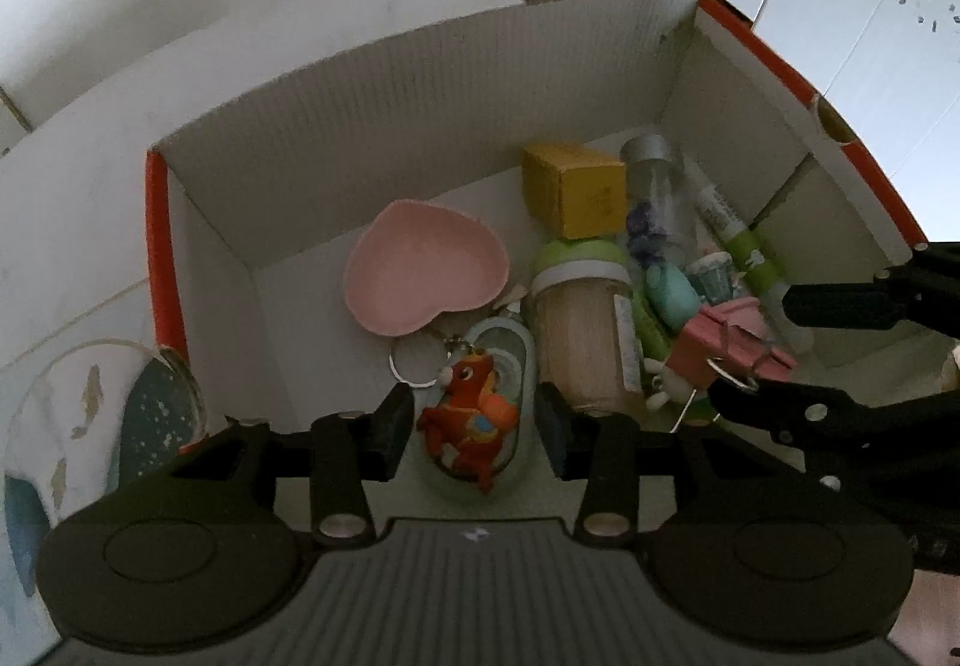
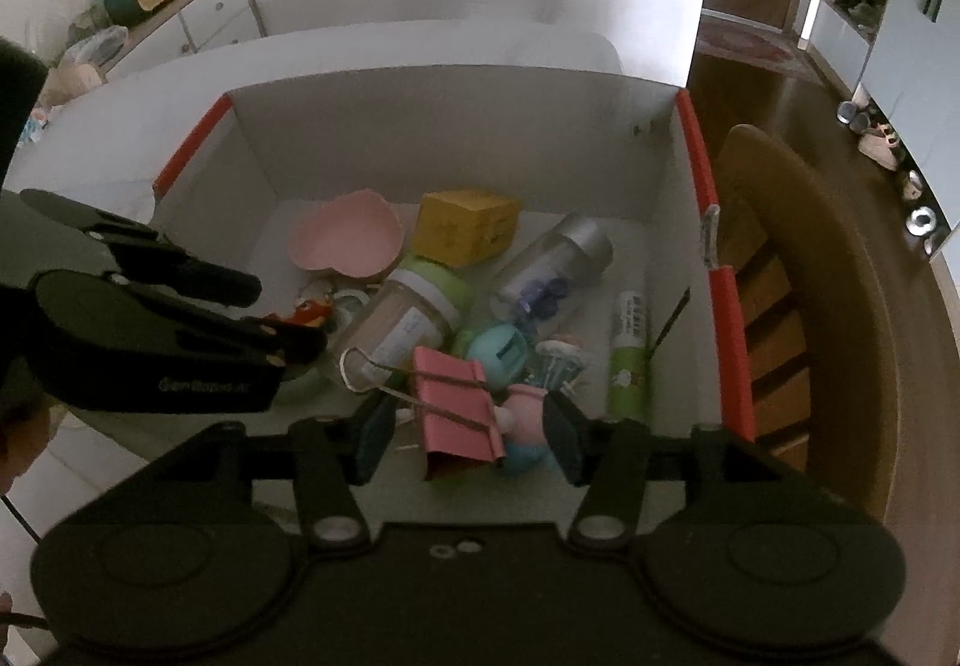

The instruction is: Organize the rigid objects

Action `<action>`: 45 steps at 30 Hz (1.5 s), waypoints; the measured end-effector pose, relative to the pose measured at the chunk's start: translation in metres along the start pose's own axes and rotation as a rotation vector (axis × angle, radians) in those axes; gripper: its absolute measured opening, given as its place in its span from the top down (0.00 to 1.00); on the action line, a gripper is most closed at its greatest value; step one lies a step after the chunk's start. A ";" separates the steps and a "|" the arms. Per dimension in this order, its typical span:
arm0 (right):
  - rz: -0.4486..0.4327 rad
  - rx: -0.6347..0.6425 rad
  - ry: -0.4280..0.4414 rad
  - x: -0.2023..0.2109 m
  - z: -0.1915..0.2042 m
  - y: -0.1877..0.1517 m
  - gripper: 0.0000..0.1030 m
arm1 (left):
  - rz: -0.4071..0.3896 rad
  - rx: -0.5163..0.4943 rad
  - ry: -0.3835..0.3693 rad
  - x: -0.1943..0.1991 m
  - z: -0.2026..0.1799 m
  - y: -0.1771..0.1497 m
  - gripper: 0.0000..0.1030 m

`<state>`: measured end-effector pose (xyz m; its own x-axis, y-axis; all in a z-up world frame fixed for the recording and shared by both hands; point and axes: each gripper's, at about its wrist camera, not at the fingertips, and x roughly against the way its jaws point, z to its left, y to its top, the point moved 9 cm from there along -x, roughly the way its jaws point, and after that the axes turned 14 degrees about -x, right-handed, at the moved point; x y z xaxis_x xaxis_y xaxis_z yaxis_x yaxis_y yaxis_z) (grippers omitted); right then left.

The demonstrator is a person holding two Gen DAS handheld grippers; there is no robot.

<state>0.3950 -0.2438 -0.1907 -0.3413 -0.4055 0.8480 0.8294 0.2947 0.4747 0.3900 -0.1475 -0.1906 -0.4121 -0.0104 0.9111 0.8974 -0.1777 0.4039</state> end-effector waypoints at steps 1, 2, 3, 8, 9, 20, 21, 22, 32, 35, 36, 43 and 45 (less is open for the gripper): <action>-0.005 -0.003 0.004 0.003 0.000 0.000 0.47 | -0.008 -0.004 0.001 0.003 -0.001 0.001 0.53; -0.010 -0.005 0.009 0.005 0.000 0.000 0.47 | -0.016 -0.006 -0.001 0.006 -0.002 0.001 0.50; -0.016 -0.006 0.014 0.008 0.000 0.000 0.47 | -0.024 -0.005 -0.005 0.009 -0.002 0.001 0.49; -0.060 -0.013 0.036 0.025 0.003 0.000 0.39 | -0.061 -0.014 -0.004 0.023 -0.007 0.000 0.49; -0.066 -0.016 0.040 0.027 0.004 0.000 0.38 | -0.075 -0.016 -0.002 0.027 -0.008 0.001 0.49; -0.157 -0.037 0.074 0.062 0.016 -0.001 0.32 | -0.211 0.002 -0.013 0.072 -0.015 -0.004 0.49; -0.168 -0.036 0.078 0.065 0.018 -0.002 0.31 | -0.225 0.001 -0.010 0.076 -0.014 -0.005 0.49; -0.179 -0.035 0.081 0.069 0.021 -0.002 0.30 | -0.235 0.000 -0.008 0.079 -0.015 -0.006 0.48; -0.276 -0.063 0.095 0.094 0.038 -0.005 0.21 | -0.342 -0.008 0.020 0.115 -0.006 -0.016 0.48; -0.304 -0.069 0.092 0.100 0.041 -0.006 0.17 | -0.383 -0.003 0.024 0.127 -0.001 -0.019 0.31; -0.312 -0.073 0.092 0.101 0.042 -0.007 0.16 | -0.399 -0.001 0.025 0.132 0.000 -0.020 0.31; -0.390 -0.084 0.089 0.115 0.052 -0.014 0.02 | -0.437 0.004 0.015 0.143 0.008 -0.030 0.30; -0.411 -0.086 0.096 0.120 0.054 -0.016 0.00 | -0.449 0.004 0.004 0.146 0.009 -0.032 0.25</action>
<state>0.3169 -0.2507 -0.0840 -0.6114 -0.5545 0.5646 0.6682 0.0206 0.7437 0.3021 -0.1349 -0.0699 -0.7619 0.0630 0.6446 0.6296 -0.1619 0.7599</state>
